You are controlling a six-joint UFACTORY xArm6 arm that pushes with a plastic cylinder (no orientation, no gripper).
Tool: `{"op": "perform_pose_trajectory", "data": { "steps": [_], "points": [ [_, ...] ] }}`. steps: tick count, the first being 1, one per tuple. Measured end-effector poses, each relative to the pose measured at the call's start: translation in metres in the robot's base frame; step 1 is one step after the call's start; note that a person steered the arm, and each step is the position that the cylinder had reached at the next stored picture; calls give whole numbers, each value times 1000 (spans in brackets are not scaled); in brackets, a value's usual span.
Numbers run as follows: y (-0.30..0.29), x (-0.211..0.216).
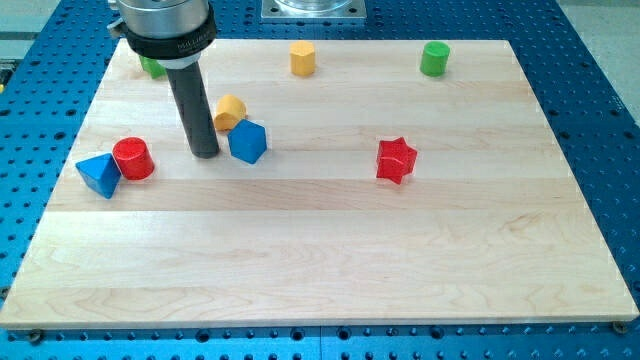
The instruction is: Place the red circle right to the blue triangle
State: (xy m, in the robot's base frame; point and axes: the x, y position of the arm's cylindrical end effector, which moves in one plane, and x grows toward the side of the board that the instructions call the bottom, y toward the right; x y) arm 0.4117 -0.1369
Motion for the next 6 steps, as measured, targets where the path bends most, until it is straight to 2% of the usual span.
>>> {"op": "perform_pose_trajectory", "data": {
  "steps": [2, 3, 4, 5, 6],
  "points": [
    [-18, -36],
    [-78, -32],
    [-71, 8],
    [-37, 27],
    [-31, 27]
  ]
}}
